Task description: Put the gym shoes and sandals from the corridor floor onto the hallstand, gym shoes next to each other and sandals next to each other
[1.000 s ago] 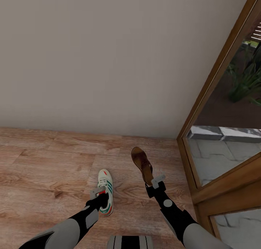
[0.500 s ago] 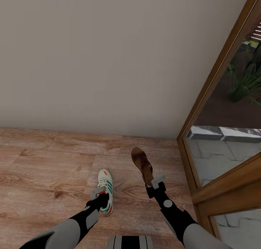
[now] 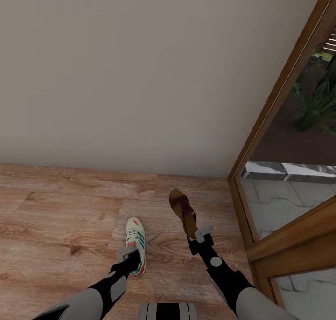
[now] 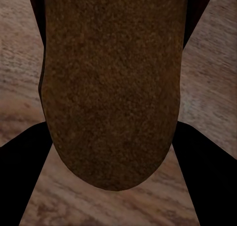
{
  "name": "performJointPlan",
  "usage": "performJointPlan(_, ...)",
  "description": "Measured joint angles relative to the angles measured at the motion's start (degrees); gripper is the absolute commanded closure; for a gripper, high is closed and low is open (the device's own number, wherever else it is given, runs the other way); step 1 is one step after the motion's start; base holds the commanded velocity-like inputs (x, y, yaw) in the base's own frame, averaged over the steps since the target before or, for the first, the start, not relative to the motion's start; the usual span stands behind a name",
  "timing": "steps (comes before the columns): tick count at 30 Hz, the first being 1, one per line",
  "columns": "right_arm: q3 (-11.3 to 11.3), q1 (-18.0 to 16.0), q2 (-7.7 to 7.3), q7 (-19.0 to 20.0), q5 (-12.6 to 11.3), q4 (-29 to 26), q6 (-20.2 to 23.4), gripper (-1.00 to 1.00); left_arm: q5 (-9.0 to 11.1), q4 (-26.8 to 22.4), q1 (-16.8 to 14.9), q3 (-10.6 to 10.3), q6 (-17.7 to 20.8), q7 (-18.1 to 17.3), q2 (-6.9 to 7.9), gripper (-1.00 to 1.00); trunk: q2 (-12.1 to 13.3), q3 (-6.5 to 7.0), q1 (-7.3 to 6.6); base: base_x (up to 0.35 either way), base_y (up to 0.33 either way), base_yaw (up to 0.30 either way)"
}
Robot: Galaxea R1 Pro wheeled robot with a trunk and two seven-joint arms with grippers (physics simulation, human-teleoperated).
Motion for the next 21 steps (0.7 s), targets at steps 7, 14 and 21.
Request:
performJointPlan(7, 0.0, 0.0, 0.00, 0.0, 0.0, 0.0, 0.0, 1.00, 0.0, 0.0, 0.1, 0.0, -0.2, 0.0, -0.11, -1.00, 0.0, 0.00, 0.00, 0.000, 0.000, 0.000)
performJointPlan(14, 0.0, 0.0, 0.00, 0.0, -0.1, 0.9, -0.1, 1.00, 0.0, 0.0, 0.1, 0.0, -2.8, 0.0, -0.56, -1.00, 0.0, 0.00, 0.00, 0.000, 0.000, 0.000)
performJointPlan(21, 0.0, 0.0, 0.00, 0.0, -0.1, 1.0, -0.1, 1.00, -0.1, 0.0, 0.1, 0.0, -3.4, 0.0, -0.79, -1.00, 0.0, -0.66, 0.08, 0.000, 0.000, 0.000)
